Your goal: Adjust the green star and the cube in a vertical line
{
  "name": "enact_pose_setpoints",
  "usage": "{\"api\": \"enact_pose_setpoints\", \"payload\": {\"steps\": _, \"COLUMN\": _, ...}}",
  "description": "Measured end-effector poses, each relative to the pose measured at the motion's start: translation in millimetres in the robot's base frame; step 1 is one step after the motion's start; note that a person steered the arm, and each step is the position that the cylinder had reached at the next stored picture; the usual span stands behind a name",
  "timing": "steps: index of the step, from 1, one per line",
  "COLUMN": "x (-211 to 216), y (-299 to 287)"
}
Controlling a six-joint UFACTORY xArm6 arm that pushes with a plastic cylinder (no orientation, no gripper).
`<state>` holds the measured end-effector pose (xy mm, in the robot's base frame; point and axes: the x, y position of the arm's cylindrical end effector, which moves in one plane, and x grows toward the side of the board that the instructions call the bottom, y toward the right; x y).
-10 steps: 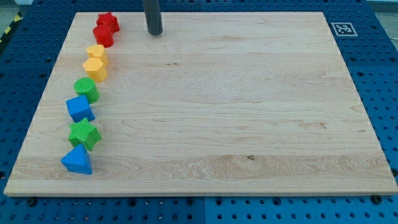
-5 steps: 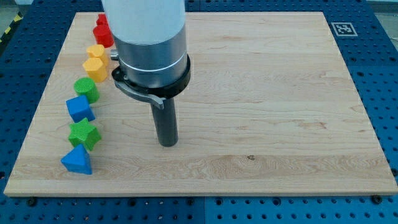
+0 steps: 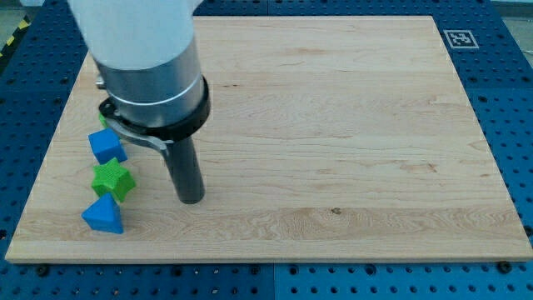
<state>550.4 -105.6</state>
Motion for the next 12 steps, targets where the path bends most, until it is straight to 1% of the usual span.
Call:
{"api": "enact_pose_setpoints", "payload": {"steps": 2, "x": -14, "y": -28}}
{"api": "enact_pose_setpoints", "payload": {"steps": 5, "x": -14, "y": -62}}
{"api": "enact_pose_setpoints", "payload": {"steps": 6, "x": -14, "y": -65}}
{"api": "enact_pose_setpoints", "payload": {"steps": 7, "x": -14, "y": -35}}
{"api": "enact_pose_setpoints", "payload": {"steps": 8, "x": 1, "y": 12}}
{"api": "enact_pose_setpoints", "payload": {"steps": 9, "x": 18, "y": 13}}
{"api": "enact_pose_setpoints", "payload": {"steps": 12, "x": 32, "y": -42}}
